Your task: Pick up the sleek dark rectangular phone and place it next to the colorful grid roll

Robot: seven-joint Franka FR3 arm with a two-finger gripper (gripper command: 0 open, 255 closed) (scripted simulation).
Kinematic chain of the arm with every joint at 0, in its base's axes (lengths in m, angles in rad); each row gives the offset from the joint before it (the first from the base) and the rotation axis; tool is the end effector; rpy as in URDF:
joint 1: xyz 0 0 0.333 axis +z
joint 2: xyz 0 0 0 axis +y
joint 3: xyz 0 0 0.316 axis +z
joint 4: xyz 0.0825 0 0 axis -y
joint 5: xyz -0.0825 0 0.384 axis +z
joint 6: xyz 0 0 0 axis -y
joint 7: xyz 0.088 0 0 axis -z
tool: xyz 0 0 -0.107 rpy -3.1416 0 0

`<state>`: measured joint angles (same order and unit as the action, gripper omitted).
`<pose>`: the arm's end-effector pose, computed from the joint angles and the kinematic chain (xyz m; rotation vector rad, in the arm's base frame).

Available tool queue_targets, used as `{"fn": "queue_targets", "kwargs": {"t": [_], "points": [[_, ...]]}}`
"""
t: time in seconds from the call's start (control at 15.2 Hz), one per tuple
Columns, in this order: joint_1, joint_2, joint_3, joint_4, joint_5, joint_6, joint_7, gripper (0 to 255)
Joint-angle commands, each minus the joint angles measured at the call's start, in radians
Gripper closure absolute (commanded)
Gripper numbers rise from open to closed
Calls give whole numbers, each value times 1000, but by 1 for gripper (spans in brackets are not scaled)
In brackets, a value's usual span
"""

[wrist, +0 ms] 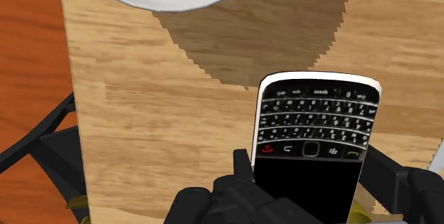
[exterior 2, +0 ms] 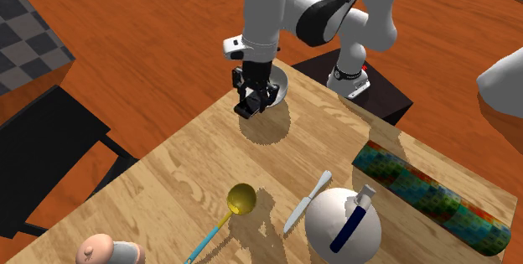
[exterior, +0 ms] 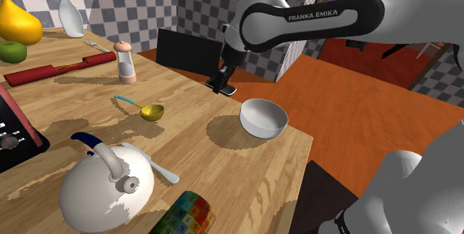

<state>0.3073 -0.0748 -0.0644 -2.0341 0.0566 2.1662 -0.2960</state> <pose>0.5368 0.1346 0.4985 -2.9756 -0.7783 -0.3211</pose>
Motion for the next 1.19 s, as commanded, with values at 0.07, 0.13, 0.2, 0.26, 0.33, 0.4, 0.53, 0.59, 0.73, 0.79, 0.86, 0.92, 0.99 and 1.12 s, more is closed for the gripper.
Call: {"fn": "queue_targets", "kwargs": {"t": [0.07, 0.13, 0.2, 0.26, 0.33, 0.4, 0.53, 0.59, 0.73, 0.79, 0.86, 0.92, 0.99, 1.12], "points": [[28, -60, 37, -74, -15, 17, 73, 255], [37, -81, 49, -97, -19, 20, 96, 255], [45, -101, 62, -118, -22, 22, 119, 255], [54, -120, 76, -139, -24, 24, 142, 255], [62, -139, 90, -158, -26, 26, 165, 255], [71, -157, 104, -177, -27, 27, 189, 255], [88, -190, 134, -210, -29, 27, 236, 255], [97, -205, 149, -225, -28, 27, 260, 255], [114, -234, 181, -251, -26, 26, 307, 255], [123, -247, 197, -262, -25, 25, 331, 255], [133, -259, 214, -273, -23, 23, 355, 255], [142, -270, 231, -282, -21, 22, 379, 255], [151, -280, 248, -290, -18, 20, 404, 255], [170, -298, 282, -302, -13, 16, 453, 255]]}}
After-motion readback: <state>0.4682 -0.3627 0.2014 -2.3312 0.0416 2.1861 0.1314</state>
